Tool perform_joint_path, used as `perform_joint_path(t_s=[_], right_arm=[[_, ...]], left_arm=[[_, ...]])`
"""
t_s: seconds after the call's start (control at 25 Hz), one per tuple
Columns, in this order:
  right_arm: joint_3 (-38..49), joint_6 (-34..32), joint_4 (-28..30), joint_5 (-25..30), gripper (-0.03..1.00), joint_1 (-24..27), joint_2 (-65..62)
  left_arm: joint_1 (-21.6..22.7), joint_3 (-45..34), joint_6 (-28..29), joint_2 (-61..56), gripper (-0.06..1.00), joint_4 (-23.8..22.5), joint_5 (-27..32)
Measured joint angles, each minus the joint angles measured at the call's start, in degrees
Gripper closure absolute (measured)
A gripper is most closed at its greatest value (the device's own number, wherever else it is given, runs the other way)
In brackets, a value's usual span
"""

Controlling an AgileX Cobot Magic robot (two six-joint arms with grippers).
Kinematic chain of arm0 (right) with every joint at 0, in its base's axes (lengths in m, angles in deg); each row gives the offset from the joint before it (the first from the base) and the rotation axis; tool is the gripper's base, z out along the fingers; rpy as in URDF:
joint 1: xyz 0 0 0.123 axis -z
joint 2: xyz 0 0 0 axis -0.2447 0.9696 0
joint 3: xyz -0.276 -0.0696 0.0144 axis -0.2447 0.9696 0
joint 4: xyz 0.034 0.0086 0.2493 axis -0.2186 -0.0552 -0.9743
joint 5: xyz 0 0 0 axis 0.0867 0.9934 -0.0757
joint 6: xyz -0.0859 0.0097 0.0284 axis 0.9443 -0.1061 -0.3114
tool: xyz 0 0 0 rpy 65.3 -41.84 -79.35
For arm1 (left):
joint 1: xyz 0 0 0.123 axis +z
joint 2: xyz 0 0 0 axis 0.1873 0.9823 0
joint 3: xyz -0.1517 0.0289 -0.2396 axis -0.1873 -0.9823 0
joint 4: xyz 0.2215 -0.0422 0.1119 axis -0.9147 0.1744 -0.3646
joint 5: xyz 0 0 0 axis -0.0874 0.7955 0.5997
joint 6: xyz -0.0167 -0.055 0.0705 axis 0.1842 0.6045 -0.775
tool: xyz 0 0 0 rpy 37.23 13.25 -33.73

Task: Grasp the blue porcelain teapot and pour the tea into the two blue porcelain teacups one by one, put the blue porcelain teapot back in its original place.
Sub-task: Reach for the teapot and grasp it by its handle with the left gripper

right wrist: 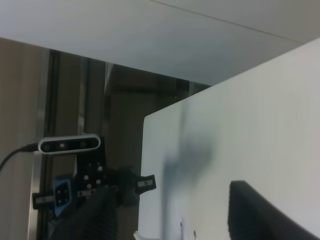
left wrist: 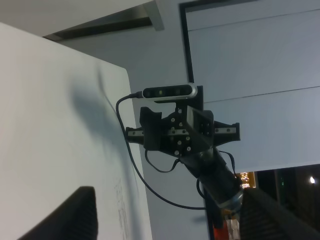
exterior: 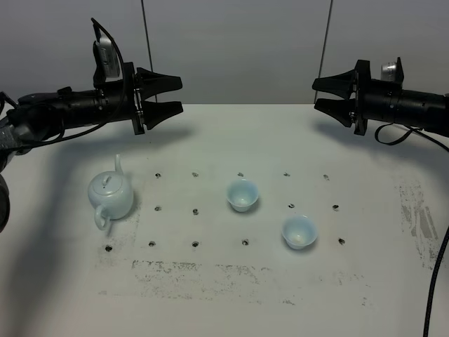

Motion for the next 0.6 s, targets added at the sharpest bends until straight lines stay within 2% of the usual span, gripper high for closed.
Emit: perform_joint_path(t_s=[0.36, 0.48, 0.6], right_arm=[[0.0, 0.1, -0.1, 0.0, 0.47, 0.0, 0.0], [-1.4, 2.6, 0.6, 1.0, 0.49, 0.0, 0.2], [-7.2, 3.8, 6.5, 1.4, 0.54, 0.0, 0.5]], left_arm=[[0.0, 0.0, -0.2, 0.0, 0.29, 0.0, 0.0], [0.0, 0.9, -2.5, 0.1, 0.29, -0.3, 0.1], [0.0, 6.4, -4.1, 0.4, 0.30, -5.1, 0.2]])
